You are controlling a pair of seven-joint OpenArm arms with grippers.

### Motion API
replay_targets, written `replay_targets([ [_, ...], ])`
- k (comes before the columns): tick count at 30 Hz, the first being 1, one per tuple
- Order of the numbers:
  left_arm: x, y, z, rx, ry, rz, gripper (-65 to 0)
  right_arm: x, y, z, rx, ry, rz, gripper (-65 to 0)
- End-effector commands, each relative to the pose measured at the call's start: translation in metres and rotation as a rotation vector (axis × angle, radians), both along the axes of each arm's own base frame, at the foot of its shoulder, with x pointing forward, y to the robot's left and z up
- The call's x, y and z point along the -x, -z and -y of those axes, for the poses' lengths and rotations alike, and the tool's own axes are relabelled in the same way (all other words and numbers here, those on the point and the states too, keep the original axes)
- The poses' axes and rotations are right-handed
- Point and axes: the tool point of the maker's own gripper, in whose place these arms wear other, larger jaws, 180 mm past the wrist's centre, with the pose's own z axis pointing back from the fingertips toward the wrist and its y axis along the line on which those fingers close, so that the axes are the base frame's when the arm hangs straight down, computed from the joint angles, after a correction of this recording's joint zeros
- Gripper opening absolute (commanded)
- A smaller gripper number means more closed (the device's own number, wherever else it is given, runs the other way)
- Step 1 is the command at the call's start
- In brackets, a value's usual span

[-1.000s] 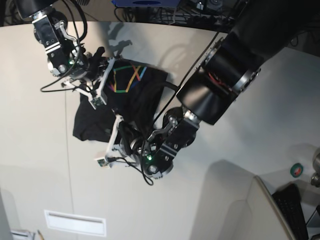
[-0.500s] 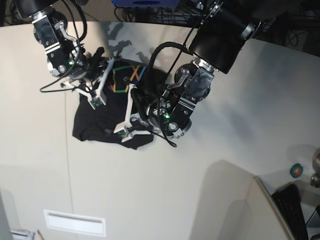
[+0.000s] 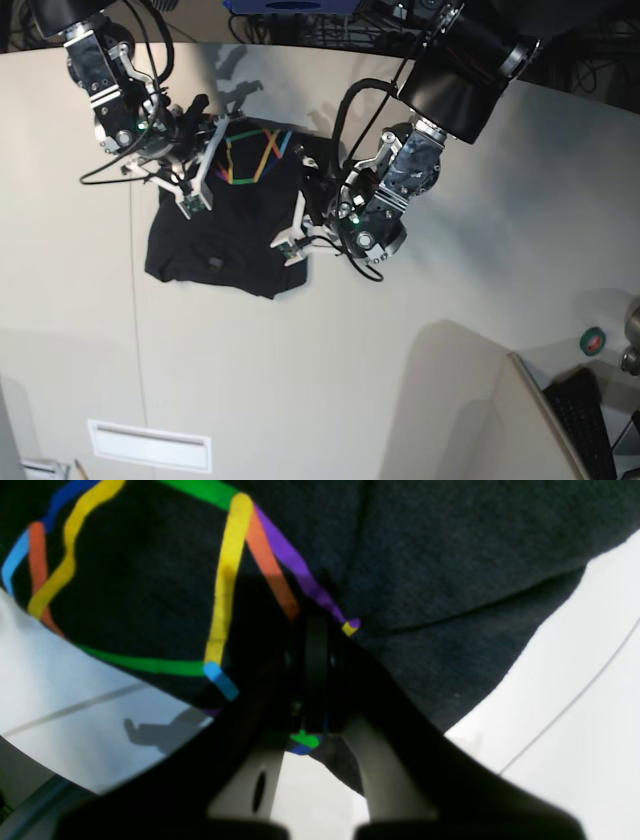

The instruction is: Layout the t-shirt on the table in an organized manner, then fold the t-shirt properly

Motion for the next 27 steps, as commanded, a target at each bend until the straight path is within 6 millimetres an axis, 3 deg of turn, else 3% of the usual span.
replay_targets([
  [1,-0.023,-0.017,0.001,0.011,-0.001,0.065,-65.0,0.016,0.010,0.022,0.092,0.002,-0.071,-65.0],
  [5,-0.047,-0.050,0.005,0.071,-0.019,0.153,-65.0,0.016,0.010,0.021,0.091,0.002,-0.071,-65.0],
  [7,-0.043,-0.063,0.009,0.096,-0.031,0.152,-65.0,0.016,0.010,0.021,0.091,0.002,-0.071,-65.0],
  [9,-0.038,-0.075,0.030,0.156,-0.023,0.151,-65.0,0.016,0.010,0.021,0.091,0.002,-0.071,-65.0],
  [11,-0.031,-0.071,0.045,0.186,-0.024,0.121,-65.0,0.015,0.009,0.021,0.090,0.001,-0.070,-65.0],
  [14,-0.021,-0.046,0.057,0.191,-0.025,0.062,-65.0,0.015,0.009,0.021,0.090,0.001,-0.070,-65.0],
  [17,-0.019,-0.014,0.043,0.138,-0.044,0.038,-65.0,0.015,0.009,0.023,0.095,0.001,-0.070,-65.0],
  [20,-0.028,-0.007,0.030,0.092,-0.043,0.074,-65.0,0.016,0.010,0.024,0.097,0.001,-0.071,-65.0],
  [23,-0.056,-0.029,0.011,0.100,-0.107,0.150,-65.0,0.016,0.010,0.025,0.098,0.001,-0.071,-65.0],
  [27,-0.075,-0.071,0.001,0.103,-0.150,0.239,-65.0,0.016,0.009,0.024,0.096,0.000,-0.072,-65.0],
])
